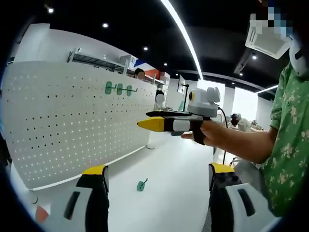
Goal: Insert the hook assembly into the mounting plate slot until the hook locks in place.
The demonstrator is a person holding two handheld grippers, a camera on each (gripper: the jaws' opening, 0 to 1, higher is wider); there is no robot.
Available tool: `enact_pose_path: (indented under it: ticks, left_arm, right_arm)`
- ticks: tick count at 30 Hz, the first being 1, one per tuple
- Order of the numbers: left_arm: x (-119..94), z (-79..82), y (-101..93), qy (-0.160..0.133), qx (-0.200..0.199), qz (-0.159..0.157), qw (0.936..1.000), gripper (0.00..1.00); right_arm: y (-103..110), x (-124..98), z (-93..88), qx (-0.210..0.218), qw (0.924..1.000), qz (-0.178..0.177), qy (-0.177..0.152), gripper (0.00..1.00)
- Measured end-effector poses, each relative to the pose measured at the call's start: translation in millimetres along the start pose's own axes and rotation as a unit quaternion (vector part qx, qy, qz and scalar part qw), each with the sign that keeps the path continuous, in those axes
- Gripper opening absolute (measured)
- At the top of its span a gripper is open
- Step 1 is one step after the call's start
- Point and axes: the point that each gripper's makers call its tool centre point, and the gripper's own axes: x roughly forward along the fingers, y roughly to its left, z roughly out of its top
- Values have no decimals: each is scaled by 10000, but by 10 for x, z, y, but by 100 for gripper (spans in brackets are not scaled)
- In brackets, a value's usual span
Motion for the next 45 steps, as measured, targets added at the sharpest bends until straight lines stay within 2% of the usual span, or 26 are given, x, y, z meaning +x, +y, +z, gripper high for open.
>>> enact_pose_path:
  ticks: [28, 45]
  left_arm:
    - [227, -88, -170, 218, 11, -55, 9997, 87]
    - [383, -200, -163, 387, -41, -35, 9992, 86]
  right_arm:
    - [105, -753, -637, 78, 9975, 126, 691, 77]
    - [190, -1021, -897, 122, 9936, 379, 1060, 76]
